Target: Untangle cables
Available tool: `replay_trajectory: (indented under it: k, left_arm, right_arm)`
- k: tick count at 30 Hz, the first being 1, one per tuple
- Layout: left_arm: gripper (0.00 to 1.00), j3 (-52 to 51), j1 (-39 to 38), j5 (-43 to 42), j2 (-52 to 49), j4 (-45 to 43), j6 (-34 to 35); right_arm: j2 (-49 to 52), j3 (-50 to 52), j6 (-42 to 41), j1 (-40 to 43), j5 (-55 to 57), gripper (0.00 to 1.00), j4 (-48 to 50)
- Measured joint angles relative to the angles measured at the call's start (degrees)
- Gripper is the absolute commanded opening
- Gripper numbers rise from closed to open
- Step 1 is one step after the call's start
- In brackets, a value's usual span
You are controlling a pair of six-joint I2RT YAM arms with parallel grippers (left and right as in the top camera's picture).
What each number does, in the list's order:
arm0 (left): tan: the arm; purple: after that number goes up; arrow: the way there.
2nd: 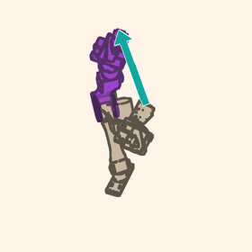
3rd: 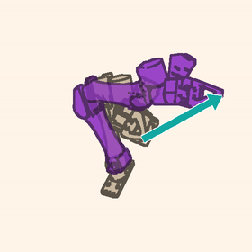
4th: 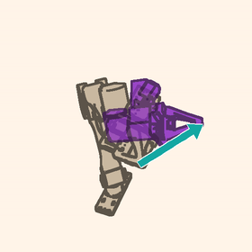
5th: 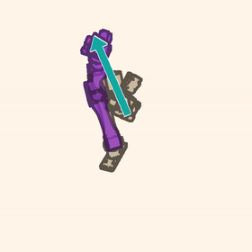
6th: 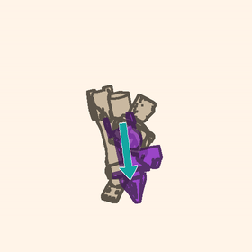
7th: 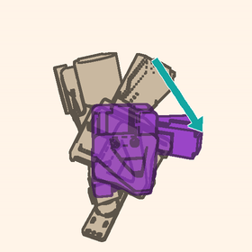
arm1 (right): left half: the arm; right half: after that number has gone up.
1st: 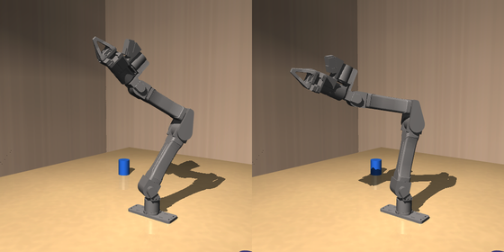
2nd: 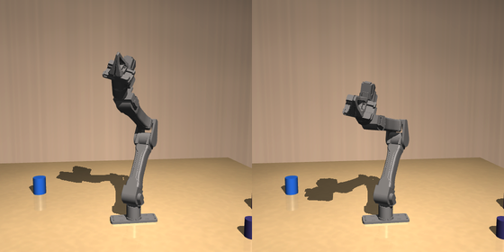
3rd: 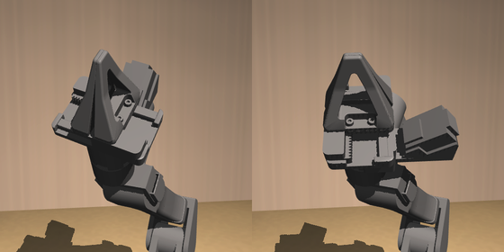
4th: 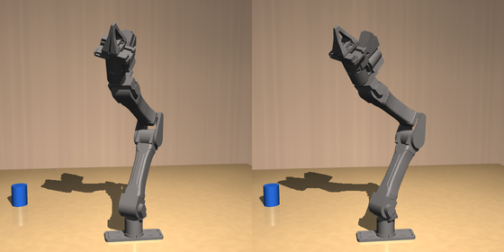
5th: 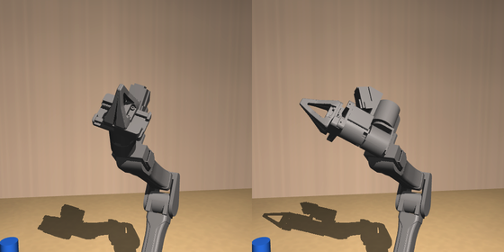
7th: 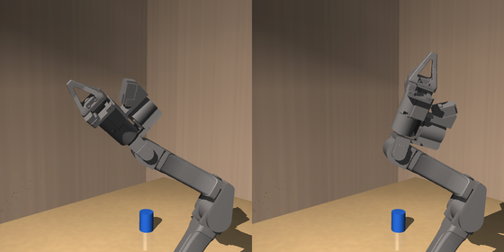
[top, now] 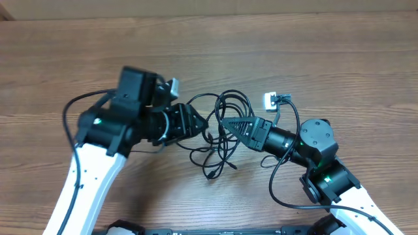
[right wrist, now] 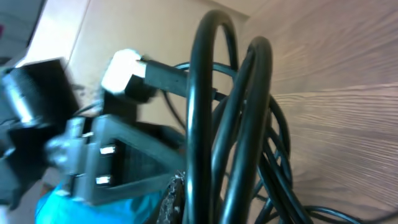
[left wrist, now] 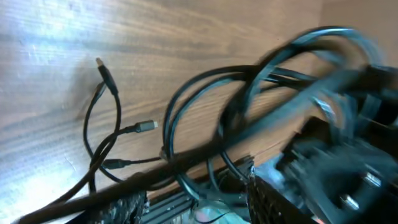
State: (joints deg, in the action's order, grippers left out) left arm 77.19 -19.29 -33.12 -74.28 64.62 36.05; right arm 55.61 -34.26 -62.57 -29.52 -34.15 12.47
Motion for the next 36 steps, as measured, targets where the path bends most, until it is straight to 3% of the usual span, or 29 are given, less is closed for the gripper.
replay_trajectory:
  k: [2, 7, 12, 17, 21, 29, 36]
  left_arm:
    - [0.3, 0.0, -1.1, 0.6, -2.1, 0.0, 1.1]
    - [0.04, 0.0, -2.9, 1.1, -8.5, -1.0, 2.2]
    - [0.05, 0.0, -3.9, 0.7, -11.6, -1.8, 1.5]
    - [0.04, 0.6, -3.9, 6.6, -11.9, 2.7, 1.1]
    - [0.04, 0.8, -1.8, 14.0, -12.0, 7.9, 1.4]
    - [0.04, 0.8, 7.7, 19.1, -12.1, 8.2, 1.6]
    - [0.04, 0.7, 11.9, 18.0, -12.3, 3.1, 1.7]
  right_arm:
    - [0.0, 0.0, -0.2, 0.0, -0.9, 0.04, 1.3]
    - [0.0, 0.0, -0.2, 0.0, -2.2, 0.04, 2.9]
    - [0.2, 0.2, -0.2, 0.0, -2.5, 0.04, 2.0]
    - [0.5, 0.4, 2.2, 2.0, -3.2, 0.05, -2.4]
    - [0.5, 0.6, 6.5, 5.9, -2.4, 0.05, -12.8]
    - [0.0, 0.5, 13.8, 12.0, 7.6, 0.04, -37.2]
    - [-0.1, 0.5, 16.5, 12.5, 13.6, 0.04, -43.3]
